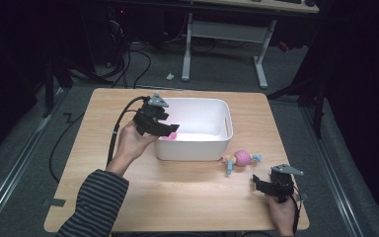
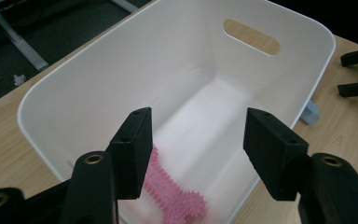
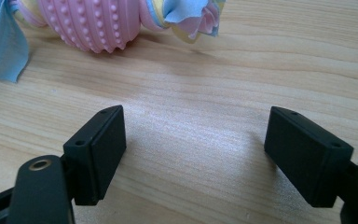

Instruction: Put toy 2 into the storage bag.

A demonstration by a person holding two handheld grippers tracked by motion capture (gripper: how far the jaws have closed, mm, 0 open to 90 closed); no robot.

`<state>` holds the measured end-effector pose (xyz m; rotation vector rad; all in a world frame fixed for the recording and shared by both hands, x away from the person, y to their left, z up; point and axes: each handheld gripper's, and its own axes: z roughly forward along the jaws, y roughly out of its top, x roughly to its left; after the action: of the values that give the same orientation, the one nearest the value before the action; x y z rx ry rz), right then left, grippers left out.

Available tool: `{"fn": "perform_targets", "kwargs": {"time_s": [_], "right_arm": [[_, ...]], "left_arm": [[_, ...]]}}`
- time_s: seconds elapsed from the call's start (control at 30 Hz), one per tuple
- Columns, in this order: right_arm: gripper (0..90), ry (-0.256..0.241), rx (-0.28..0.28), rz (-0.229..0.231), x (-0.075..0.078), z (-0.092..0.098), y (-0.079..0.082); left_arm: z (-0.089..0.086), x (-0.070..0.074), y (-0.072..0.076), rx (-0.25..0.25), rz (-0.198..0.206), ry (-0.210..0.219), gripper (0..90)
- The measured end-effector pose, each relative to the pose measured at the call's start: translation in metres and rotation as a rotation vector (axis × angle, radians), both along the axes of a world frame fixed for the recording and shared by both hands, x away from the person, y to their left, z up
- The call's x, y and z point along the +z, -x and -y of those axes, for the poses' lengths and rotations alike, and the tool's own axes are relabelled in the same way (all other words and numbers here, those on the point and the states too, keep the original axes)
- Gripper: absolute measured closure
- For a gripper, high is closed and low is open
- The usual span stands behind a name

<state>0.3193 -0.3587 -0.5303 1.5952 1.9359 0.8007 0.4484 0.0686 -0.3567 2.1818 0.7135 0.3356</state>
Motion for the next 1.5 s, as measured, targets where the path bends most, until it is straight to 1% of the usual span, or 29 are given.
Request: {"fn": "perform_targets", "kwargs": {"time_s": [0.03, 0.13, 0.27, 0.3, 0.5, 0.57, 0.6, 0.67, 0.8, 0.93, 1.1, 1.4, 1.43, 1.47, 1.5], "right_arm": [[20.9, -0.002, -0.002, -0.001, 0.0, 0.0, 0.0], [20.9, -0.002, 0.001, -0.003, 0.0, 0.0, -0.001], [20.9, 0.0, 0.004, -0.002, 0.0, 0.0, -0.001], [20.9, 0.0, 0.004, -0.001, 0.0, 0.0, -0.001], [20.9, 0.0, 0.004, -0.002, 0.0, 0.0, 0.0], [20.9, 0.0, 0.003, -0.002, 0.0, 0.0, 0.0], [20.9, 0.0, 0.003, -0.002, 0.0, 0.0, 0.0], [20.9, 0.001, 0.004, -0.002, 0.0, 0.0, 0.0], [20.9, 0.0, 0.003, -0.002, 0.0, 0.0, 0.0], [20.8, 0.001, 0.003, -0.001, 0.0, 0.0, 0.0], [20.9, 0.0, 0.003, -0.001, 0.0, 0.0, 0.0], [20.8, 0.001, 0.002, -0.001, 0.0, -0.001, -0.001], [20.9, 0.001, 0.002, -0.001, 0.0, -0.001, -0.001], [20.9, 0.001, 0.002, -0.001, 0.0, -0.001, -0.001], [20.8, 0.001, 0.002, -0.001, 0.0, -0.001, -0.001]], "left_arm": [[-0.004, 0.0, 0.003, 0.005, 0.012, 0.003, 42.0], [-0.016, 0.0, 0.01, 0.023, 0.026, 0.016, 41.7], [-0.032, 0.0, 0.014, 0.058, 0.027, 0.048, 41.5], [-0.036, 0.0, 0.016, 0.068, 0.026, 0.062, 41.5], [-0.055, -0.002, 0.027, 0.099, 0.037, 0.076, 41.1], [-0.058, -0.002, 0.029, 0.102, 0.035, 0.074, 40.8], [-0.061, -0.003, 0.031, 0.111, 0.041, 0.073, 40.2], [-0.066, -0.005, 0.034, 0.115, 0.043, 0.082, 40.1], [-0.076, -0.011, 0.039, 0.135, 0.041, 0.094, 40.1], [-0.087, -0.02, 0.042, 0.162, 0.03, 0.11, 40.0], [-0.096, -0.031, 0.044, 0.187, 0.013, 0.128, 39.8], [-0.112, -0.051, 0.052, 0.235, -0.001, 0.143, 39.5], [-0.116, -0.056, 0.053, 0.245, -0.008, 0.155, 39.5], [-0.116, -0.056, 0.053, 0.245, -0.008, 0.155, 39.4], [-0.118, -0.06, 0.054, 0.25, -0.016, 0.157, 39.4]]}}
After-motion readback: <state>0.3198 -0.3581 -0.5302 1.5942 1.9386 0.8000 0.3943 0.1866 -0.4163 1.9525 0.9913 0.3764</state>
